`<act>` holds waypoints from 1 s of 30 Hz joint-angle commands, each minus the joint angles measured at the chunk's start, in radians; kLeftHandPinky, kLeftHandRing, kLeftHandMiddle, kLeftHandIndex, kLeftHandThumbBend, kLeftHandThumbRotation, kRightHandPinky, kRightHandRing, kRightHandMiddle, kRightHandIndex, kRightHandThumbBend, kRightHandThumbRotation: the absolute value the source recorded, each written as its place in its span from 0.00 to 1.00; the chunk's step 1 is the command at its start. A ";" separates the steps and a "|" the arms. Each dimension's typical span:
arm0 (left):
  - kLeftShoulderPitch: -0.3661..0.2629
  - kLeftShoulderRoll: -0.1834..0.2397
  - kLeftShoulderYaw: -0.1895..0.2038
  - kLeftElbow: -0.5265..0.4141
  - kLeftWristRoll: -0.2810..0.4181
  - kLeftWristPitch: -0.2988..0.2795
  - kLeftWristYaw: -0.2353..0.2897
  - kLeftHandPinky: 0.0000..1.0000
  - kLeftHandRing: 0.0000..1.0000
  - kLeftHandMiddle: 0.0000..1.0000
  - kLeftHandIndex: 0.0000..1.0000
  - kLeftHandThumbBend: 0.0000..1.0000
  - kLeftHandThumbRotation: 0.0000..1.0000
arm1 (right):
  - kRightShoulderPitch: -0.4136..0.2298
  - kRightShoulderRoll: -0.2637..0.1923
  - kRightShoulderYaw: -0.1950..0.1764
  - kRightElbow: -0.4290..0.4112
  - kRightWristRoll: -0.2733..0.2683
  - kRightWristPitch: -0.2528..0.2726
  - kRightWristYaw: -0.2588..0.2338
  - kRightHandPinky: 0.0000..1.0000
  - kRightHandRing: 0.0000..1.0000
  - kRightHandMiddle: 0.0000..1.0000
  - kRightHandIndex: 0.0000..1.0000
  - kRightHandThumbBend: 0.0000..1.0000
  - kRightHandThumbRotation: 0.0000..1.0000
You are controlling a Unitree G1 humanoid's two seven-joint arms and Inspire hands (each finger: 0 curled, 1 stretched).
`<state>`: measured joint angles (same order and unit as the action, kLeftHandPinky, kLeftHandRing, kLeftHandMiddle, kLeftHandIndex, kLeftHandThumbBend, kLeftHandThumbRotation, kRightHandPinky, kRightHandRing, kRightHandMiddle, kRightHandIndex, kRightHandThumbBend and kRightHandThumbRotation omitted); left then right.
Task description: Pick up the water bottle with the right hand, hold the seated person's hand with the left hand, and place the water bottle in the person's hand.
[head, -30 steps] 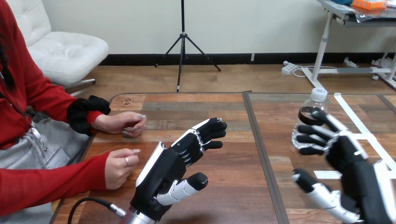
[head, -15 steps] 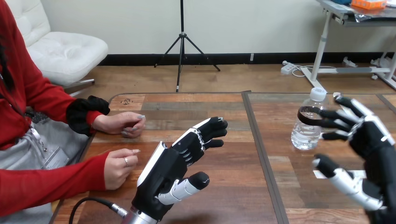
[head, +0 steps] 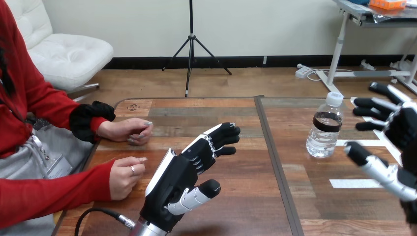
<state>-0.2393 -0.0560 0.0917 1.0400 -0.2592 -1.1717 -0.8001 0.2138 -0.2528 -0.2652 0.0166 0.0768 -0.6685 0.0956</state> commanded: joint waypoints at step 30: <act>-0.066 -0.021 -0.008 0.020 -0.003 -0.024 0.010 0.81 0.85 0.86 0.85 0.99 0.72 | -0.327 -0.156 -0.068 0.221 -0.024 0.165 -0.009 0.64 0.78 0.79 0.86 0.99 0.60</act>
<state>-0.2414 -0.0569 0.0901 1.0568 -0.2573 -1.1739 -0.7885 -0.0323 -0.3689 -0.3187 0.1853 0.0577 -0.5145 0.0840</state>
